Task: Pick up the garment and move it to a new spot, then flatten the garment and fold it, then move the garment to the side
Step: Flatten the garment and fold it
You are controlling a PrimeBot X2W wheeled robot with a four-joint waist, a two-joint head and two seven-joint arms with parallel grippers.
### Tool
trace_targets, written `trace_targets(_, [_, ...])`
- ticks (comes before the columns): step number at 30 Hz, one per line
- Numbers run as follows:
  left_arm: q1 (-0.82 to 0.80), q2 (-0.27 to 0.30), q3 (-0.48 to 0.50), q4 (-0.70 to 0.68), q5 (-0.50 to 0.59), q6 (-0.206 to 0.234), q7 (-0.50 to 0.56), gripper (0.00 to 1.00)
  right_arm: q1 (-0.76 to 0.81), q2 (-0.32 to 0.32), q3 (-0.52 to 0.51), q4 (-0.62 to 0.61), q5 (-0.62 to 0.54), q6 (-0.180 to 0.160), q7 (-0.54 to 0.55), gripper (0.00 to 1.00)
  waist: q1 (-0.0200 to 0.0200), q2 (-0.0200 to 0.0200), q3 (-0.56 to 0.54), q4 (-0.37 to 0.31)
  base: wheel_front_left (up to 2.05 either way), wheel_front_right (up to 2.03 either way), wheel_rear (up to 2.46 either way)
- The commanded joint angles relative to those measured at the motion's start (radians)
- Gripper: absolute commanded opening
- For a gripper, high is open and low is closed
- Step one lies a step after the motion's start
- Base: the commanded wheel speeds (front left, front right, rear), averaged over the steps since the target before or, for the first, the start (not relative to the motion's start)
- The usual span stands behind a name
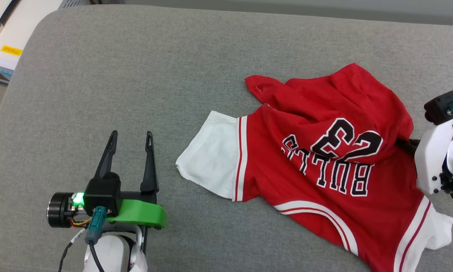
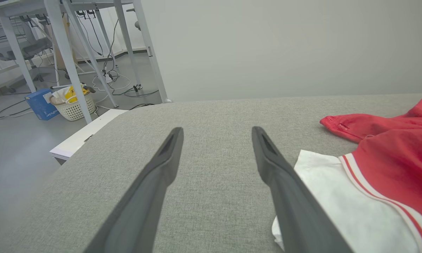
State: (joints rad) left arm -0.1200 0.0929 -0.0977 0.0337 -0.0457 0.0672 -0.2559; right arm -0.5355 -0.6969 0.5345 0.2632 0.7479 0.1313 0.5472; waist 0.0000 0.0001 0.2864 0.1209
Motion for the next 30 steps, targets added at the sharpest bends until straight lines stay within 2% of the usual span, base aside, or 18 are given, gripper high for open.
trace_targets(1, [0.007,-0.005,0.002,-0.004,0.006,0.003,-0.006,1.00,-0.022,-0.011,-0.004,-0.029,0.011,-0.001,-0.020,0.00,0.0000,-0.0001,-0.012,-0.013,0.00,0.00,0.00])
trace_targets(7, [-0.007,-0.012,-0.006,-0.009,0.007,-0.002,-0.006,1.00,-0.123,0.001,-0.013,-0.140,0.013,-0.001,-0.040,0.00,0.0000,-0.0001,0.002,0.001,0.00,0.00,0.00])
trace_targets(12, [-0.020,-0.019,-0.014,-0.008,0.004,-0.006,-0.006,1.00,-0.251,0.066,0.026,-0.106,-0.016,-0.001,-0.016,0.00,0.0000,-0.0001,0.035,0.025,0.00,0.00,0.00])
trace_targets(14, [-0.029,-0.022,-0.017,-0.005,0.002,-0.006,-0.006,1.00,-0.306,0.109,0.049,-0.054,-0.026,-0.001,-0.016,0.00,0.0000,-0.0001,0.052,0.036,0.00,0.00,0.00])
trace_targets(16, [-0.045,-0.026,-0.024,0.001,-0.001,-0.007,-0.006,1.00,-0.386,0.171,0.104,0.050,-0.063,-0.001,-0.034,0.00,0.0000,-0.0001,0.078,0.054,0.00,0.00,0.00])
trace_targets(19, [-0.058,-0.030,-0.028,0.007,-0.003,-0.007,-0.006,1.00,-0.425,0.237,0.162,0.170,-0.064,-0.001,-0.044,0.00,0.0000,-0.0001,0.094,0.065,0.00,0.00,0.00])
trace_targets(20, [-0.062,-0.031,-0.029,0.009,-0.004,-0.007,-0.006,1.00,-0.432,0.256,0.192,0.217,-0.067,-0.001,-0.041,0.00,0.0000,-0.0001,0.098,0.069,0.00,0.00,0.00])
trace_targets(21, [-0.067,-0.033,-0.031,0.013,-0.005,-0.007,-0.006,1.00,-0.433,0.288,0.274,0.325,-0.073,-0.001,-0.040,0.00,0.0000,-0.0001,0.101,0.074,0.00,0.00,0.00])
trace_targets(26, [-0.065,-0.035,-0.027,0.021,-0.005,-0.005,-0.006,1.00,-0.415,0.314,0.354,0.438,-0.028,-0.001,-0.101,0.01,0.0000,-0.0001,0.092,0.070,0.00,0.00,0.00])
trace_targets(27, [-0.063,-0.035,-0.024,0.023,-0.005,-0.005,-0.006,1.00,-0.415,0.314,0.361,0.446,-0.017,-0.001,-0.130,0.32,0.0000,-0.0001,0.086,0.064,0.00,0.00,0.00])
trace_targets(28, [-0.060,-0.035,-0.022,0.025,-0.003,-0.005,-0.006,1.00,-0.415,0.313,0.364,0.450,-0.009,-0.001,-0.157,0.71,0.0000,-0.0001,0.080,0.059,0.00,0.00,0.00])
trace_targets(29, [-0.057,-0.034,-0.019,0.027,-0.001,-0.007,-0.006,1.00,-0.415,0.309,0.366,0.451,0.000,-0.001,-0.196,1.00,0.0000,-0.0001,0.071,0.054,0.00,0.00,0.00])
trace_targets(30, [-0.054,-0.032,-0.016,0.029,0.000,-0.008,-0.006,1.00,-0.416,0.305,0.364,0.449,0.004,-0.001,-0.234,1.00,0.0000,-0.0001,0.062,0.048,0.00,0.00,0.00])
